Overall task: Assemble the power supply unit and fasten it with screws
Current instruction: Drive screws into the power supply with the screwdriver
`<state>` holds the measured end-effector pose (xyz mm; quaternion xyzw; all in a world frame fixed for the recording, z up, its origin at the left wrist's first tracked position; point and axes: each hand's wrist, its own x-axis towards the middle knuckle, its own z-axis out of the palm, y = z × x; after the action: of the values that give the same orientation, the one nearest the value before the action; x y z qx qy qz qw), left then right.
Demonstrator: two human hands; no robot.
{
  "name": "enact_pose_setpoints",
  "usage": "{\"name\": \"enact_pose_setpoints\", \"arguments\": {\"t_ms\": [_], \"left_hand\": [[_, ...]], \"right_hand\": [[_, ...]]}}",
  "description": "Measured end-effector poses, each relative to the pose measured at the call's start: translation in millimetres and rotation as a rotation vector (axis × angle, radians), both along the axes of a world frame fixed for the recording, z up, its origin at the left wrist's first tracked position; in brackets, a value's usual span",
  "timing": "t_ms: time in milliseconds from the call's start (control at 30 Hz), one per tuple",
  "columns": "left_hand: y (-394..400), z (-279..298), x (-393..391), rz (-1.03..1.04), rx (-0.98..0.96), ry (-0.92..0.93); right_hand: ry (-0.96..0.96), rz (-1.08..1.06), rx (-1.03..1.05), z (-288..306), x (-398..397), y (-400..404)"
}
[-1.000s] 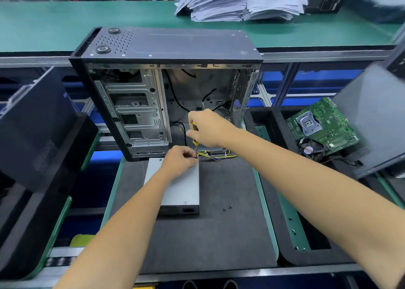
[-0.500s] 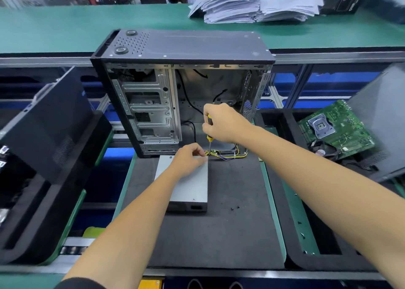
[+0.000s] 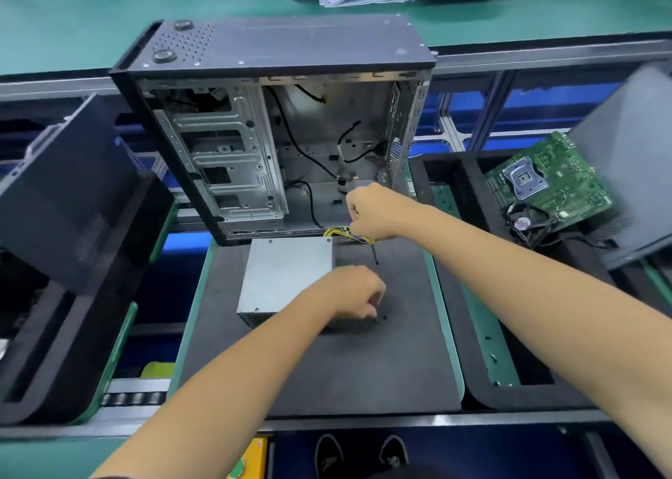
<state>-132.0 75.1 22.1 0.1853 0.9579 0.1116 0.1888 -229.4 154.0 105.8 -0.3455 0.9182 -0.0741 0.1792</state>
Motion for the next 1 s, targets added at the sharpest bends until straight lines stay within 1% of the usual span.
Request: {"name": "enact_pose_setpoints", "arguments": {"t_ms": [67,133,233,467,633,767,933,1000], "left_hand": [[12,-11,4,0.031,-0.06,-0.11],[18,-19,7,0.066,-0.093,-0.149],[21,-22,5,0.087,-0.127,-0.139],[30,-27,6,0.108,-0.098,-0.156],[31,-28,7,0.155,-0.036,-0.162],[28,-20,3,0.22,0.058,-0.148],[4,8,-8,0.399,0.439,-0.035],[-19,18,-5,0.481,0.54,0.018]], "right_hand": [[-0.027,0.01,0.015,-4,3,6],[-0.048,0.0,0.013,-8,4,11],[-0.046,-0.014,-0.013,-12,1,19],[-0.039,-0.003,-0.039,-13,7,21],[-0.048,0.009,-0.065,-9,11,20],[0.021,-0.008,-0.185,7,8,14],[0.078,-0.089,-0.481,40,5,-6],[0.077,-0.093,-0.573,48,7,-19]]}}
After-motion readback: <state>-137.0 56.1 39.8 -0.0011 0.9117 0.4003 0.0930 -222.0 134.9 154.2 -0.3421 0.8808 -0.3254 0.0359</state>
